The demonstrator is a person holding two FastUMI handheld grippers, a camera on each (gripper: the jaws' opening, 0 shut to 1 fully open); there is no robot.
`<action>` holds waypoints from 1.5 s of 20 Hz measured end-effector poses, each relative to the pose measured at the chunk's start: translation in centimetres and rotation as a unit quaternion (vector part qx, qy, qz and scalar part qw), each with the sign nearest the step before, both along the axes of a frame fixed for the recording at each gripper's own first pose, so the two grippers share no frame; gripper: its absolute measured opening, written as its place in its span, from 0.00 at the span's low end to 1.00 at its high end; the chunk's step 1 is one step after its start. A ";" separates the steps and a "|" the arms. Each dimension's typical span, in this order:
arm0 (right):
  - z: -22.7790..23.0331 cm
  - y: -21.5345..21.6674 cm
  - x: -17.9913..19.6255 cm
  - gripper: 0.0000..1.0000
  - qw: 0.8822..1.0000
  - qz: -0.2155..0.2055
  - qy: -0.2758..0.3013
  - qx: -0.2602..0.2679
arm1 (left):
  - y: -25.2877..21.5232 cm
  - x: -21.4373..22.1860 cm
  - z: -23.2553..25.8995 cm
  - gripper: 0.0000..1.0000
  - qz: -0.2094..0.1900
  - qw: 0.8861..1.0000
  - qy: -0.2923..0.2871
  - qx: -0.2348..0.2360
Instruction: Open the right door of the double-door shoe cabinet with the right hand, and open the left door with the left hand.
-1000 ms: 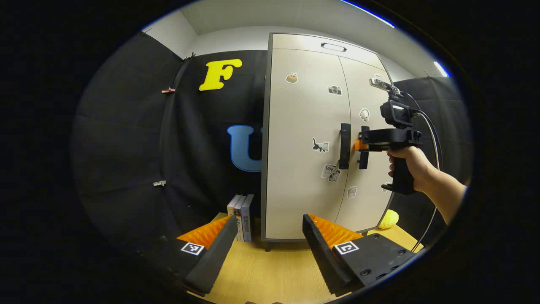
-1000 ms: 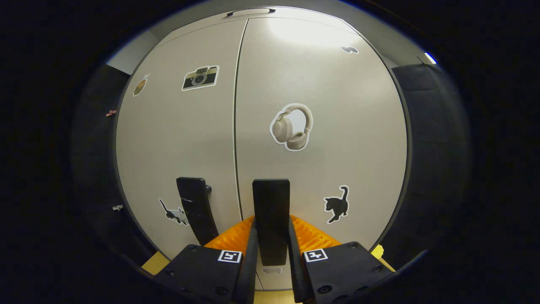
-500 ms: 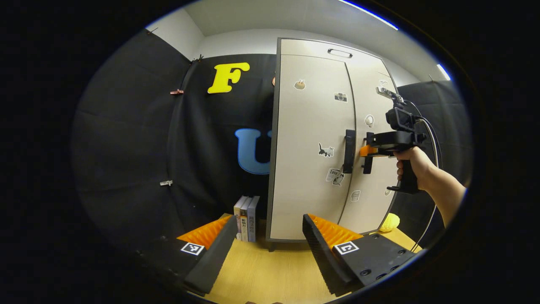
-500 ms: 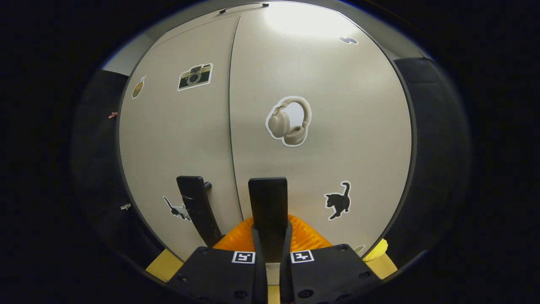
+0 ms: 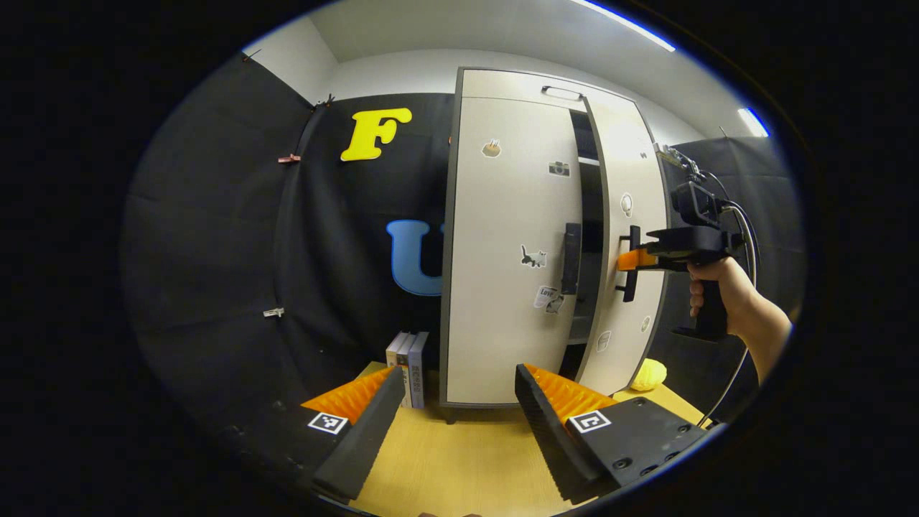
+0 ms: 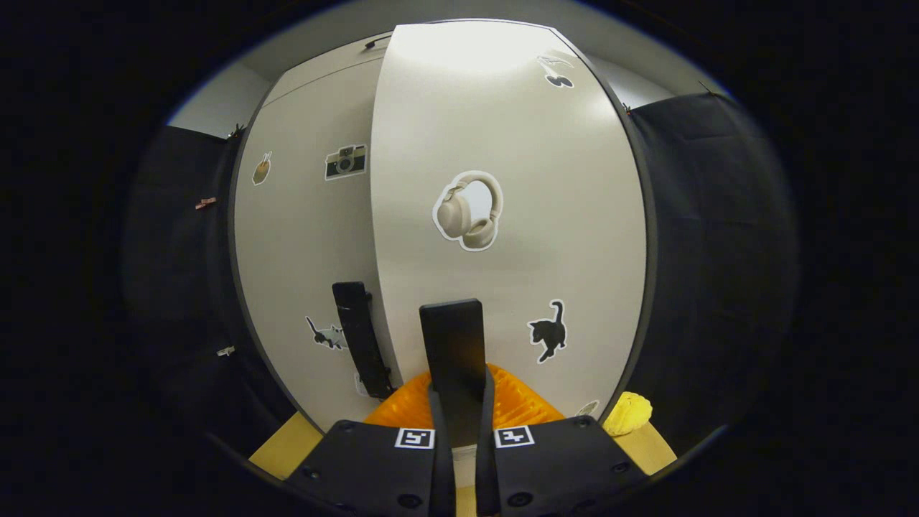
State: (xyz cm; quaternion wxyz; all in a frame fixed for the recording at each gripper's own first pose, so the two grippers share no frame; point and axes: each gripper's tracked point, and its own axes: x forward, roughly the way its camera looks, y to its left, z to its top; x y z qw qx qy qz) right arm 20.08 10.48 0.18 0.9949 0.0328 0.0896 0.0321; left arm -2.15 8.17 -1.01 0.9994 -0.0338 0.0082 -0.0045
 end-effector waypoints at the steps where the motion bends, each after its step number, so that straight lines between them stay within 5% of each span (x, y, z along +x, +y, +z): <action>1: 0.1 -0.3 -0.3 0.15 1.000 -0.002 -0.001 -0.001 | -0.6 -0.2 0.3 0.96 -0.009 1.000 -0.001 0.000; 6: 0.5 -2.0 -2.6 0.15 1.000 -0.002 -0.003 0.006 | -2.5 -1.8 0.5 0.96 -0.023 1.000 -0.002 0.010; 18: 1.4 -10.7 -7.3 0.14 0.999 0.029 -0.013 -0.018 | -9.6 -6.9 -0.3 0.96 0.042 0.999 0.011 -0.024; 23: 2.5 -15.9 -5.9 0.10 0.999 0.002 -0.037 -0.036 | -12.7 -8.9 -1.4 0.96 0.056 0.998 0.024 -0.030; 26: 2.9 -15.6 -6.2 0.06 0.998 0.036 -0.043 0.011 | -14.1 -9.8 -1.8 0.96 0.060 0.997 0.029 -0.031; 30: 4.0 -16.2 -5.6 0.08 0.996 0.038 -0.076 -0.038 | -15.2 -11.0 -1.4 0.96 0.067 0.997 0.023 -0.032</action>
